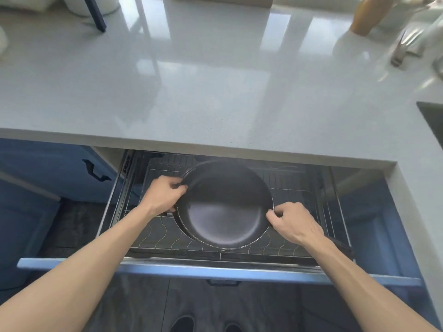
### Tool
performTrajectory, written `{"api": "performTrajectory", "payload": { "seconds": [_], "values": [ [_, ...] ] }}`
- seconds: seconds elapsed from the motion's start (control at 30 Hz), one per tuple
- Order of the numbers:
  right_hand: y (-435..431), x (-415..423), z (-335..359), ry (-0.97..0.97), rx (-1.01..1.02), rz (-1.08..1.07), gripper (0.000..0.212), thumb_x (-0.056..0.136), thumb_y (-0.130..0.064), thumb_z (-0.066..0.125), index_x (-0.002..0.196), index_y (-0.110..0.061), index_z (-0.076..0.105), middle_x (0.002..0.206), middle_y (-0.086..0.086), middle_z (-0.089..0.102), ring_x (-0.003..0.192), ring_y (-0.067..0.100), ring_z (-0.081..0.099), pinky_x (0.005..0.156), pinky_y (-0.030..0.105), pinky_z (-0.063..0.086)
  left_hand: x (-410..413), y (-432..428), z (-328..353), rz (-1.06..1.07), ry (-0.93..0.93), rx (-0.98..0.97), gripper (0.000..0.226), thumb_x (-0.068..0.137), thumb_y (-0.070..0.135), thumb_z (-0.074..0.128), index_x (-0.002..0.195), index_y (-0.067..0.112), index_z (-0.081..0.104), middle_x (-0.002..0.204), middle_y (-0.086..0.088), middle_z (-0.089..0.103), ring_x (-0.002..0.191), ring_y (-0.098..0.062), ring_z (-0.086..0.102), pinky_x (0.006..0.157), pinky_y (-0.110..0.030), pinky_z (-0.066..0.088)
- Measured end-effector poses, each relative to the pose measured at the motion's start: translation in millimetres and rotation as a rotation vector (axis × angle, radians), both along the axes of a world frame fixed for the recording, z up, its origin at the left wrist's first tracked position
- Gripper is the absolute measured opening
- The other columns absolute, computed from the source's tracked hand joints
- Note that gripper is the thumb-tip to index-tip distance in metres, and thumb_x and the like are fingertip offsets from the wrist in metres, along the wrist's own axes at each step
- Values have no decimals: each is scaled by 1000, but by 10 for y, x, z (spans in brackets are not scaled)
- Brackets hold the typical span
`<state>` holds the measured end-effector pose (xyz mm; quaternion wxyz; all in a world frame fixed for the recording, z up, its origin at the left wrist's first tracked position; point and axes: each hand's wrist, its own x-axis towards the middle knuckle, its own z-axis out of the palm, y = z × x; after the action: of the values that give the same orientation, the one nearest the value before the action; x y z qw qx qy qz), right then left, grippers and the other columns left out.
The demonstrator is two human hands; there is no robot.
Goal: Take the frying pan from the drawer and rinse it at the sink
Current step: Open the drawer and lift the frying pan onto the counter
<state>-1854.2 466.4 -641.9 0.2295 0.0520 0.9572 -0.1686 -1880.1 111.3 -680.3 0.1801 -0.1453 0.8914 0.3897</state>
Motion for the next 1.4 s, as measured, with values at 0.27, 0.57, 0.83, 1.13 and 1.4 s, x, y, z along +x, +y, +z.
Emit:
{"api": "performTrajectory", "payload": {
  "seconds": [0.27, 0.57, 0.83, 1.13, 1.4],
  "values": [
    [63, 29, 755, -156, -19, 87, 40, 81, -43, 49, 63, -11, 64, 66, 8, 76, 48, 19, 61, 68, 38, 62, 225, -90, 673, -82, -80, 72, 27, 102, 23, 62, 100, 29, 88, 73, -10, 81, 55, -16, 75, 61, -26, 62],
    [75, 152, 1720, -209, -80, 183, 42, 88, -40, 50, 53, -17, 55, 61, 5, 75, 44, 12, 59, 56, 28, 53, 450, -243, 1651, -57, -107, 94, 22, 101, 31, 68, 100, 34, 90, 78, -7, 83, 57, -10, 69, 82, -43, 71],
    [92, -668, 2366, 52, -176, 172, 37, 94, -49, 60, 78, -16, 69, 72, 1, 76, 53, 24, 75, 77, 36, 62, -271, -171, 2299, 189, 181, 297, 41, 98, 26, 82, 139, 30, 74, 79, 0, 86, 55, -10, 71, 73, -38, 67],
    [-29, -2002, 1911, 119, -120, 89, 26, 87, -50, 61, 80, -27, 69, 72, -7, 79, 74, 20, 78, 80, 41, 66, -1631, -198, 1843, 262, 233, 370, 46, 94, 19, 85, 140, 21, 77, 97, -3, 89, 76, -34, 83, 77, -42, 71],
    [-118, -2320, 1348, 152, -36, 46, 27, 86, -54, 55, 79, -31, 66, 82, -7, 77, 84, 22, 72, 84, 44, 62, -1934, -194, 1404, 242, 178, 358, 43, 95, 14, 80, 138, 23, 79, 92, 3, 89, 75, -30, 83, 68, -32, 69]
  ]
}}
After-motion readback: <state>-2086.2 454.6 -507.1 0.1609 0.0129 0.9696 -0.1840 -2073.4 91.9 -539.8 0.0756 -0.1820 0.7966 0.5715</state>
